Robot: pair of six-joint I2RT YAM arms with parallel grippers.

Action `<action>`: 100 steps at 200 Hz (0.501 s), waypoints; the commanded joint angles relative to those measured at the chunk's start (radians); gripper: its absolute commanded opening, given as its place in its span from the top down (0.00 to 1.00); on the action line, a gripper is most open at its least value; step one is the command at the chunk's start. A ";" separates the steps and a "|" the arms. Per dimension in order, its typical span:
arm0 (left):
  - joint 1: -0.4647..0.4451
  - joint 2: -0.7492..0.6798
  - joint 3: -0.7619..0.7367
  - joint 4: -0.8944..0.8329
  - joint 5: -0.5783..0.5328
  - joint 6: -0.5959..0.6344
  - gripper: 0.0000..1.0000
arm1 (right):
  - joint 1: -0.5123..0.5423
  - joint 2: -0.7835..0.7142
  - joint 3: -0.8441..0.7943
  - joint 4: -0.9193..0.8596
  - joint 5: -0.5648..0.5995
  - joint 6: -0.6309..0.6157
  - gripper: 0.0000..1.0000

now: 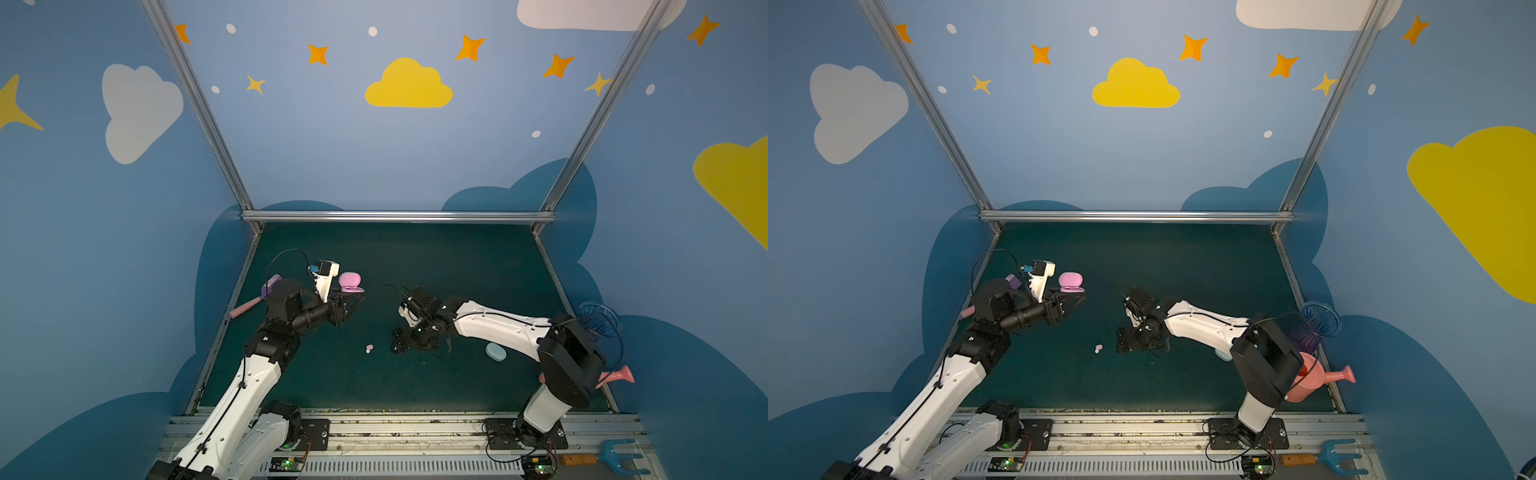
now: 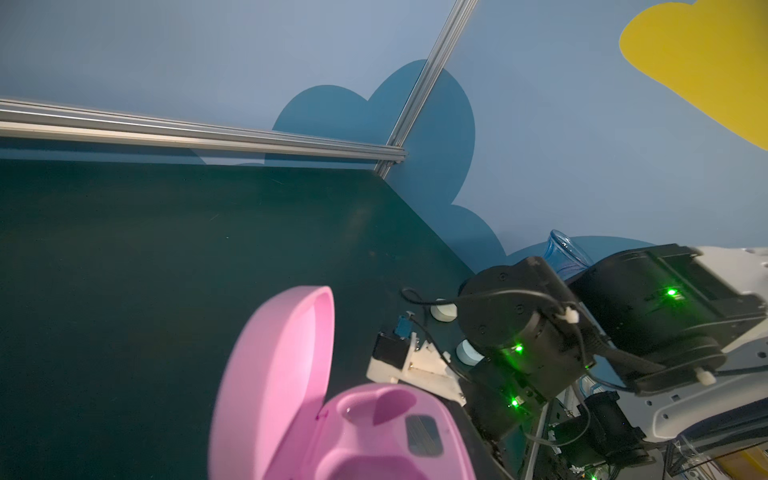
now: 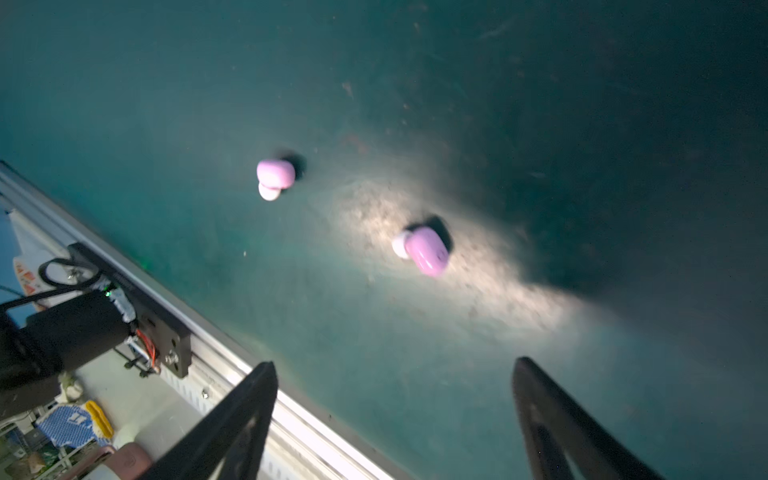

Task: Insert the wireless bluetooth earbuds into the charging case
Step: 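Move the open right gripper away toward the pink earbuds on the table, then lower the right gripper above the two pink earbuds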

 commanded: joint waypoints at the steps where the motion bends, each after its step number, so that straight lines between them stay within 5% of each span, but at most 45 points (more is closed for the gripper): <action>1: 0.006 -0.009 0.024 0.026 0.022 0.000 0.87 | 0.009 0.044 0.060 -0.078 0.037 -0.098 0.28; 100: 0.012 -0.009 0.024 0.023 0.014 0.000 0.88 | 0.004 0.236 0.194 -0.143 -0.050 -0.123 0.29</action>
